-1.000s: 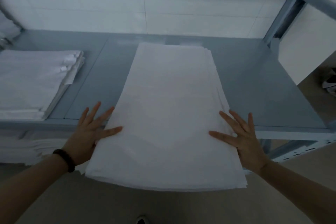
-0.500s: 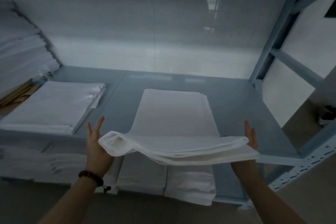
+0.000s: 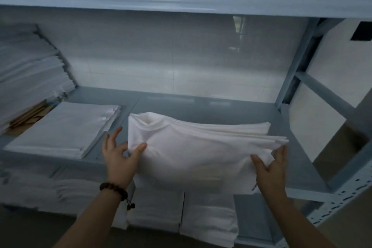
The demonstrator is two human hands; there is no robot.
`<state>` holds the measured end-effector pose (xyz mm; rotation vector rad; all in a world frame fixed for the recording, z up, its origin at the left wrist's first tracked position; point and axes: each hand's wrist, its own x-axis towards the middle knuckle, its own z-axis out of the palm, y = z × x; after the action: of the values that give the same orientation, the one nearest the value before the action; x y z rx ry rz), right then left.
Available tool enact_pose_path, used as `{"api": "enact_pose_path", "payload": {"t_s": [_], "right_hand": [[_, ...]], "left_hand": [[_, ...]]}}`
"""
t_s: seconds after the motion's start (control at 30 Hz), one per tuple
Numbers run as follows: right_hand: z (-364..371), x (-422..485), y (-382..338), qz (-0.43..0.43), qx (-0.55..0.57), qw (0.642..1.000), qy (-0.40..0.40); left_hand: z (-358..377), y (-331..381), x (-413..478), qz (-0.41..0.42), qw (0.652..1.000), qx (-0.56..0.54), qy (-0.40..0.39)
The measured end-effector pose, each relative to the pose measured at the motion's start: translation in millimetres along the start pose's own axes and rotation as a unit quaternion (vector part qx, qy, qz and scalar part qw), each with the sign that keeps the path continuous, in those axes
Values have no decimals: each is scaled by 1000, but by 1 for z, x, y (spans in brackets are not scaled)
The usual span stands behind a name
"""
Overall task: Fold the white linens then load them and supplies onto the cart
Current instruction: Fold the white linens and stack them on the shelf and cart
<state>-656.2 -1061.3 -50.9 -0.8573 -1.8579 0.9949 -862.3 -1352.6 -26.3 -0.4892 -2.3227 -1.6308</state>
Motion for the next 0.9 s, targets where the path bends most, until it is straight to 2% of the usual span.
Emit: {"api": "enact_pose_path", "payload": {"t_s": [0.03, 0.17, 0.4, 0.47, 0.57, 0.73, 0.83, 0.9], "right_hand": [[5, 4, 2, 15, -7, 1000, 7], [29, 24, 8, -16, -56, 998, 35], [81, 79, 50, -27, -242, 970, 6], [97, 91, 69, -19, -281, 960, -7], [120, 102, 99, 9, -327, 944, -38], [155, 105, 140, 68, -416, 899, -121], [164, 103, 146, 92, -429, 890, -122], [163, 103, 146, 97, -451, 880, -115]], "left_hand": [[6, -1, 5, -5, 1000, 5, -3], [33, -15, 34, -4, 998, 69, -10], [96, -63, 85, 22, 977, 210, -2], [115, -81, 97, 18, 968, 249, -22], [143, -110, 112, -20, 946, 310, -92], [179, -152, 121, -124, 884, 408, -193], [183, -168, 115, -169, 866, 423, -207], [185, -169, 116, -166, 861, 435, -203]]}}
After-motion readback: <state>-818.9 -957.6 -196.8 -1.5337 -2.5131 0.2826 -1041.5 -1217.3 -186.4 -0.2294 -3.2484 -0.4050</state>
